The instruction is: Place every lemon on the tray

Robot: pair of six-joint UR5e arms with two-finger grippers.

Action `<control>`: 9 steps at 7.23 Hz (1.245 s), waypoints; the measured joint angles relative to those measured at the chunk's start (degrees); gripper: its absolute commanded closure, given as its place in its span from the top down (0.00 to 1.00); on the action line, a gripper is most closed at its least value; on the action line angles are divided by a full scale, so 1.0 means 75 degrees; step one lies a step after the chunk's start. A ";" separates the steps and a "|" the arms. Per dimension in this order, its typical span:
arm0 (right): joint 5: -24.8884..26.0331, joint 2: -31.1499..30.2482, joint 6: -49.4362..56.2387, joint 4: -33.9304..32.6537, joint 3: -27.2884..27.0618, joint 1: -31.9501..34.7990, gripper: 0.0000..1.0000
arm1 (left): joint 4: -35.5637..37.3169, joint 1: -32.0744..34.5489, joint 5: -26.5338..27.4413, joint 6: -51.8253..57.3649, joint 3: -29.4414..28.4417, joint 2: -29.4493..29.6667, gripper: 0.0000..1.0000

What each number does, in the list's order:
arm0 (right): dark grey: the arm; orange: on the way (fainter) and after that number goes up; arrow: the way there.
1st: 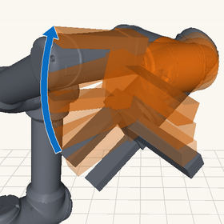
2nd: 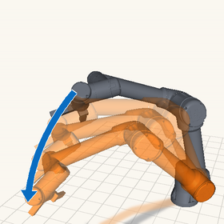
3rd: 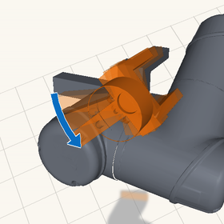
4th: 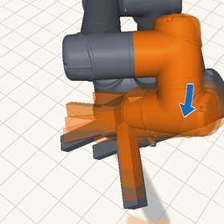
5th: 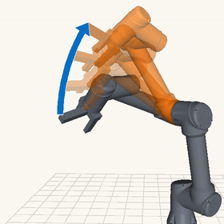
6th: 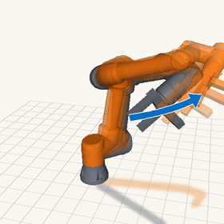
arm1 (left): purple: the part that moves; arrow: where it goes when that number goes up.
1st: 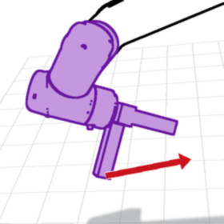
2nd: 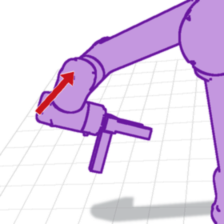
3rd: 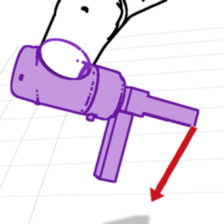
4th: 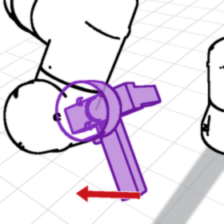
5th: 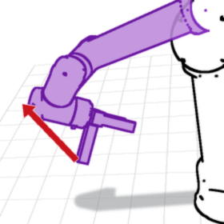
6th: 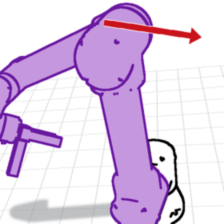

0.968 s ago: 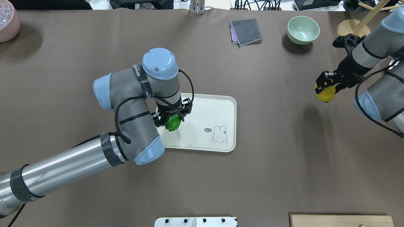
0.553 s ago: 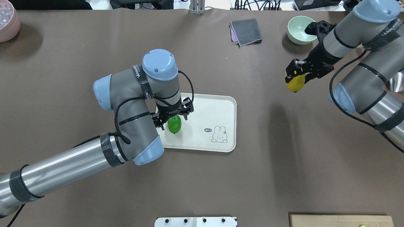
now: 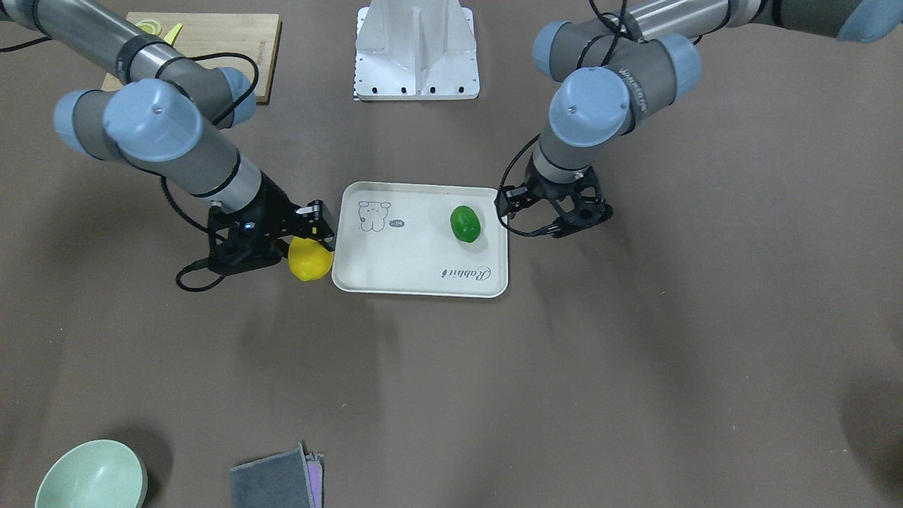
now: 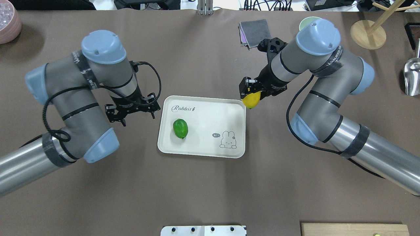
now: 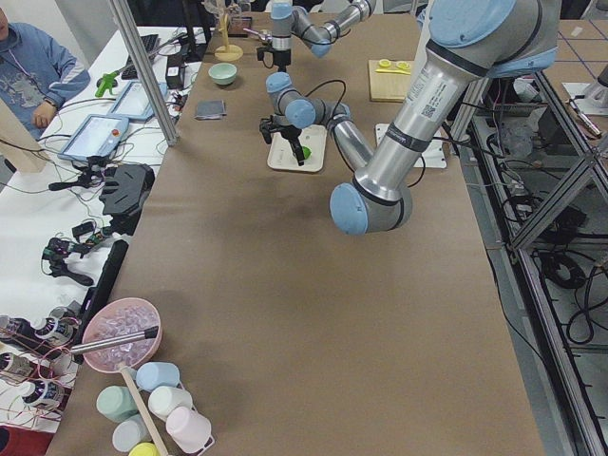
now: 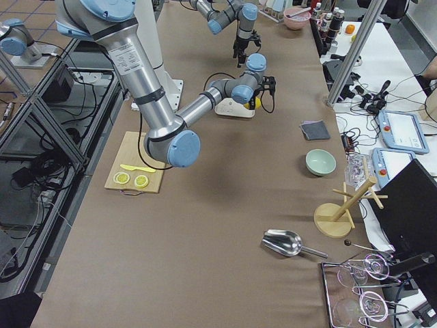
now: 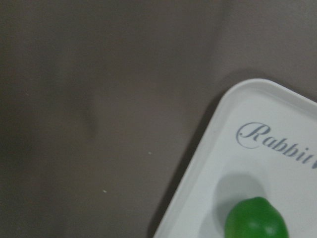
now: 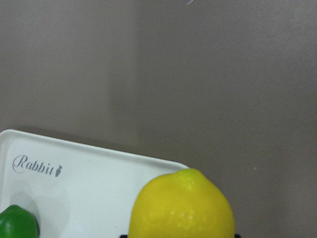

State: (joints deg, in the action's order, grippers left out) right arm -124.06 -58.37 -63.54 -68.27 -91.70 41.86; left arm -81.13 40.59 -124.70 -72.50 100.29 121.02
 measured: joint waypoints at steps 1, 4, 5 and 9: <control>0.0233 0.0095 -0.0115 0.0021 0.0052 -0.0333 0.00 | 0.0017 0.0229 -0.0044 0.0652 0.0438 -0.0642 0.98; 0.0426 0.0344 -0.0258 0.0031 0.0187 -0.0946 0.30 | -0.0224 0.1104 -0.0230 0.2797 0.1067 -0.2312 0.98; 0.0485 0.0470 -0.0281 0.0032 0.0339 -0.1037 0.99 | -0.0532 0.1453 -0.0370 0.3526 0.1092 -0.2886 0.98; 0.0582 0.0611 -0.0322 0.0000 0.0538 -0.1016 1.00 | -0.1485 0.3349 -0.1180 0.6908 0.0724 -0.4826 0.98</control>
State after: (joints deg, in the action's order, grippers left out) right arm -119.69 -53.79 -65.96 -68.27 -87.66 34.24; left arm -92.26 65.71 -133.54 -20.69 105.72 84.83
